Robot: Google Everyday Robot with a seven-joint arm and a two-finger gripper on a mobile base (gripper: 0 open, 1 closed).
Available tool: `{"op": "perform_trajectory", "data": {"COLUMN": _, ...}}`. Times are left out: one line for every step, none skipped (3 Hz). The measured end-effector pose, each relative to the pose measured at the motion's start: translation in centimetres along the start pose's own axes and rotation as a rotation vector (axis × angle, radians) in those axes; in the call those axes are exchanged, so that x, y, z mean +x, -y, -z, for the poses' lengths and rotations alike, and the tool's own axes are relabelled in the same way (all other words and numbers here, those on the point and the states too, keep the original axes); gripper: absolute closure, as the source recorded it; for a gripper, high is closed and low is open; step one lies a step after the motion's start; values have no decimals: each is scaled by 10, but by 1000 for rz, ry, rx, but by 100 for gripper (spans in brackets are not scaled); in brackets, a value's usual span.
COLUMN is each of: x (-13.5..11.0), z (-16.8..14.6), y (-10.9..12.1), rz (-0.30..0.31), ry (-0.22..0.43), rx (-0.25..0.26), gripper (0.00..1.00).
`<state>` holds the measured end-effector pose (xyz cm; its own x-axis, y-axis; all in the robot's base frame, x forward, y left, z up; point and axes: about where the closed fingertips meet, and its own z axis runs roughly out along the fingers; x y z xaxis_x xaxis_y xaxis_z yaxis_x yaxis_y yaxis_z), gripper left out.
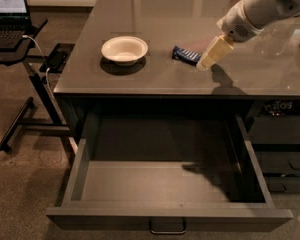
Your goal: Place rxbar blueberry into top drawer
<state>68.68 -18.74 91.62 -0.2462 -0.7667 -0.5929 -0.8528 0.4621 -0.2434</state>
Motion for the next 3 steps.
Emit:
{"op": "perform_trajectory", "data": {"x": 6, "z": -36, "y": 17, "rz": -70, "ry": 29, "rx": -47, "gripper": 0}}
{"op": "perform_trajectory", "data": {"x": 7, "z": -59, "y": 27, "rz": -117, "ry": 50, "rx": -80, "gripper": 0}}
{"op": "perform_trajectory", "data": {"x": 4, "z": -78, "y": 32, "rz": -144, "ry": 66, "rx": -108, "gripper": 0}}
